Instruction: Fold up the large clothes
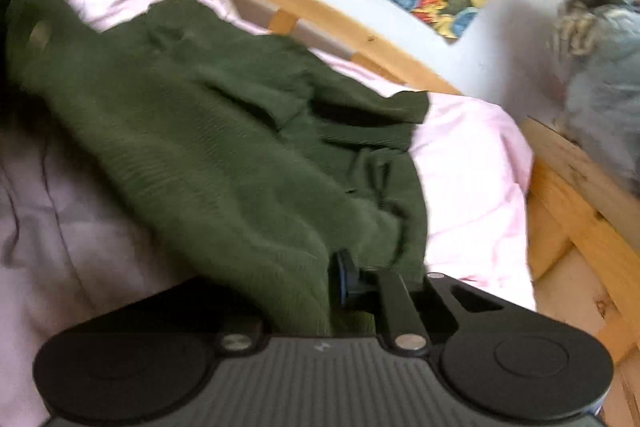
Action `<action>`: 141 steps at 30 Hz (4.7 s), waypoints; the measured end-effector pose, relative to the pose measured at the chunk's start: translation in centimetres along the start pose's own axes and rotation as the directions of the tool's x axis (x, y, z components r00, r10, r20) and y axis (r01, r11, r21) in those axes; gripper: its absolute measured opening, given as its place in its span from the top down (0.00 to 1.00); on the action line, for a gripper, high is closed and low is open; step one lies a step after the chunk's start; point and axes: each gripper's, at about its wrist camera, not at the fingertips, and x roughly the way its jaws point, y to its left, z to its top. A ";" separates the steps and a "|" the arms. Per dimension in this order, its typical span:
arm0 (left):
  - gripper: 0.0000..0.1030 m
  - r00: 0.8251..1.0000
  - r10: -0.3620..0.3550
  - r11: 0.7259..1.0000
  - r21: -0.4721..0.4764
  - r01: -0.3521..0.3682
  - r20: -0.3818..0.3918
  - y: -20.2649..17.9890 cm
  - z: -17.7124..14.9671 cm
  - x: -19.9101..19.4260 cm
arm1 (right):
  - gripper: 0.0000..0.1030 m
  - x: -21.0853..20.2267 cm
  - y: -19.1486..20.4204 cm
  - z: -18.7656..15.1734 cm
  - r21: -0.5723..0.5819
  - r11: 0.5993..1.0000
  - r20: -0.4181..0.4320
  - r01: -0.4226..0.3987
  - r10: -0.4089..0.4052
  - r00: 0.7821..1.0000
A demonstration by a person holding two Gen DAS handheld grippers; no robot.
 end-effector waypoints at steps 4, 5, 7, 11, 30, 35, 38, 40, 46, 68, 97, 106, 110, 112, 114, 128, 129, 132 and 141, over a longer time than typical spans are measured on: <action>0.81 0.996 0.092 0.981 0.171 -0.094 0.021 -2.3 -2.8 -0.1 | 0.86 -0.1 -1.4 -1.3 0.011 1.000 -0.040 -0.019 0.020 0.999; 0.77 0.991 0.125 0.962 0.240 -0.131 0.038 -3.0 -3.8 -0.1 | 0.86 -0.1 -1.6 -1.5 0.005 1.000 -0.047 -0.019 0.020 0.999; 0.74 0.979 0.194 0.905 0.374 -0.204 0.065 -4.3 -5.9 0.1 | 0.86 -0.1 -1.7 -1.5 -0.002 1.000 -0.042 -0.008 0.007 0.999; 0.74 0.964 0.260 0.850 0.460 -0.258 0.061 -4.3 -8.6 0.2 | 0.76 -0.2 -0.8 -1.6 -0.064 0.997 -0.045 0.033 -0.036 0.998; 0.97 0.975 0.217 0.956 0.191 -0.223 0.053 -0.3 -8.4 -4.1 | 0.85 -4.6 -0.9 -0.5 0.033 0.993 0.003 0.114 -0.114 0.993; 0.98 0.966 0.229 0.967 0.090 -0.241 0.123 2.6 -6.0 -8.6 | 0.85 -9.0 -0.5 1.4 -0.042 0.994 0.040 0.105 -0.104 0.994; 0.97 0.969 0.200 0.977 0.045 -0.208 0.143 4.3 -5.3 -11.8 | 0.86 -12.1 -0.6 2.2 -0.064 0.993 0.060 0.101 -0.097 0.993; 0.97 0.974 0.171 0.983 0.041 -0.179 0.145 5.1 -5.2 -13.9 | 0.86 -14.2 -0.4 2.6 -0.076 0.992 0.075 0.097 -0.091 0.993; 0.97 0.988 0.088 0.992 0.079 -0.098 0.124 7.0 -4.6 -18.3 | 0.86 -18.0 0.9 4.2 -0.123 0.991 0.108 0.061 -0.048 0.993; 0.93 0.993 -0.039 0.991 0.123 0.053 -0.114 17.3 10.9 3.3 | 0.86 5.7 -7.9 9.2 0.217 0.973 0.037 -0.085 0.079 0.996; 0.03 0.977 -0.211 0.953 -0.220 0.209 0.016 18.1 0.1 -0.7 | 0.15 9.2 -11.0 1.1 0.574 0.797 0.194 -0.188 0.091 0.977; 0.30 0.993 -0.116 0.990 -0.091 0.112 -0.034 14.0 1.8 3.3 | 0.22 8.4 -9.4 0.2 0.660 0.714 0.197 -0.234 0.137 0.971; 0.90 0.992 -0.123 0.977 -0.180 0.115 -0.032 14.2 2.2 4.5 | 0.44 9.0 -7.9 0.0 0.611 0.757 0.188 -0.233 0.147 0.971; 0.94 0.995 -0.100 0.969 -0.227 0.096 -0.007 14.6 1.8 4.2 | 0.67 9.2 -7.4 0.1 0.599 0.766 0.187 -0.234 0.151 0.971; 0.95 0.999 -0.040 0.963 -0.266 0.047 0.030 15.1 1.8 3.2 | 0.87 9.1 -7.4 0.3 0.604 0.763 0.194 -0.230 0.140 0.971; 0.99 0.997 0.062 0.677 -0.733 -0.069 -0.037 25.0 -1.0 4.8 | 0.94 10.6 -9.4 -0.9 0.733 0.661 0.177 -0.160 0.042 0.983; 0.99 0.998 0.041 0.677 -0.734 -0.061 -0.046 25.2 -1.2 6.0 | 0.94 10.8 -9.2 -1.1 0.731 0.664 0.168 -0.155 0.045 0.985; 0.90 1.000 0.000 0.668 -0.744 -0.003 -0.005 25.7 -1.7 6.9 | 0.94 11.1 -8.8 -1.7 0.730 0.665 0.161 -0.156 0.055 0.985; 0.41 0.994 0.029 0.695 -0.717 0.053 0.102 24.5 -5.2 1.7 | 0.38 10.2 -9.2 -2.4 0.791 0.601 0.121 -0.113 0.026 0.992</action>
